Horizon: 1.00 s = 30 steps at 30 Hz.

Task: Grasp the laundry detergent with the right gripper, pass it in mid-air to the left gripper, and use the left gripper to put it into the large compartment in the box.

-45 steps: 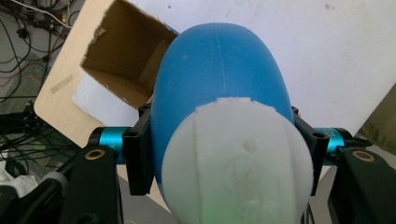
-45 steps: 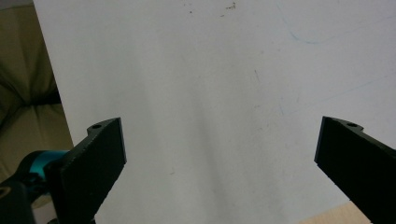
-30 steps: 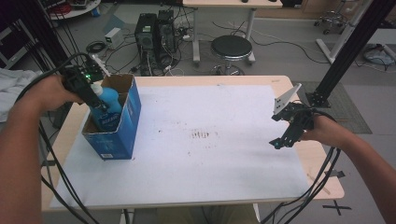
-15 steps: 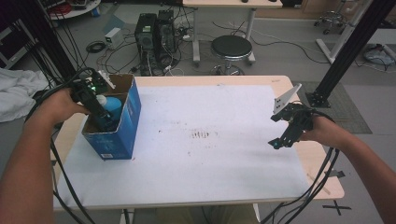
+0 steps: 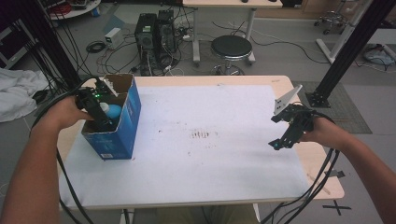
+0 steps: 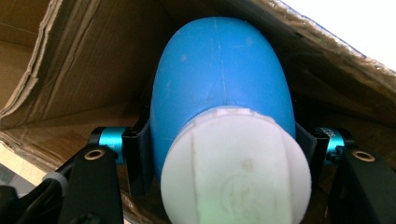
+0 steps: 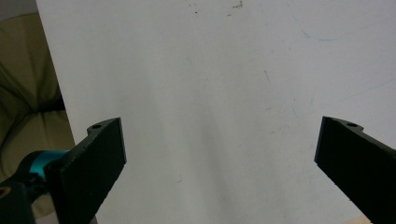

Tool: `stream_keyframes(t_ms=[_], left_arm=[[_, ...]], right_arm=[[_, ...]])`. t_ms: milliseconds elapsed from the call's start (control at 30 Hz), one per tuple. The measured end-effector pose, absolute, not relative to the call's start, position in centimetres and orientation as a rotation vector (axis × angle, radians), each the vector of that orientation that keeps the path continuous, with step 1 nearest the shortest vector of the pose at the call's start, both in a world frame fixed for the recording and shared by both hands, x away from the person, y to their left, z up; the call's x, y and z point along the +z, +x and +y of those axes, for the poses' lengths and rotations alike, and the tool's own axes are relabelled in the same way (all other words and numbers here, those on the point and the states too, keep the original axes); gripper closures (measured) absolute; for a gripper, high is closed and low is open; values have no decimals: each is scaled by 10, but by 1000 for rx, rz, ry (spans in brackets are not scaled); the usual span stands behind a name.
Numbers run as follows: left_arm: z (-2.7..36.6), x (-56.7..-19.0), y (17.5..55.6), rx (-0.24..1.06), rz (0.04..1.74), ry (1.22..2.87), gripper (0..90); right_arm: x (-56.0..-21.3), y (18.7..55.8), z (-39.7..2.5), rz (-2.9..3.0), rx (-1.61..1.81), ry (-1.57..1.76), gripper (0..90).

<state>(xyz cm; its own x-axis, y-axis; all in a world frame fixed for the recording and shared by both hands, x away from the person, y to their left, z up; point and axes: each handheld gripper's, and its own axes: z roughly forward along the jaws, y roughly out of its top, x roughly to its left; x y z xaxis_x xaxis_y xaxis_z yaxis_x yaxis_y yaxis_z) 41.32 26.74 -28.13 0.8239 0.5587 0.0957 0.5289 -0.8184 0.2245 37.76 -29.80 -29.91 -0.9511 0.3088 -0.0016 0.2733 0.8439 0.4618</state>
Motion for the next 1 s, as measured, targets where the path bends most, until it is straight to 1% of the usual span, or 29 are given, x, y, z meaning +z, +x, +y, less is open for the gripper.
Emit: stream_keyframes(t_ms=[367, 400, 467, 567, 667, 1000], left_arm=[[270, -280, 413, 238, 871, 2795, 365], [271, -278, 414, 258, 880, 2786, 345], [274, -274, 413, 255, 892, 2768, 307], [277, -270, 411, 265, 884, 2756, 298], [279, -264, 407, 291, 894, 2711, 286], [278, -235, 397, 341, 873, 2684, 266]], right_arm=[[-299, 378, -296, 2941, 731, 460, 10], [-299, 378, -296, 2935, 732, 467, 10], [-299, 378, -297, 2933, 743, 468, 10], [-298, 377, -298, 2929, 745, 472, 10], [-298, 378, -300, 2926, 750, 482, 10], [-295, 375, -300, 2912, 768, 482, 10]])
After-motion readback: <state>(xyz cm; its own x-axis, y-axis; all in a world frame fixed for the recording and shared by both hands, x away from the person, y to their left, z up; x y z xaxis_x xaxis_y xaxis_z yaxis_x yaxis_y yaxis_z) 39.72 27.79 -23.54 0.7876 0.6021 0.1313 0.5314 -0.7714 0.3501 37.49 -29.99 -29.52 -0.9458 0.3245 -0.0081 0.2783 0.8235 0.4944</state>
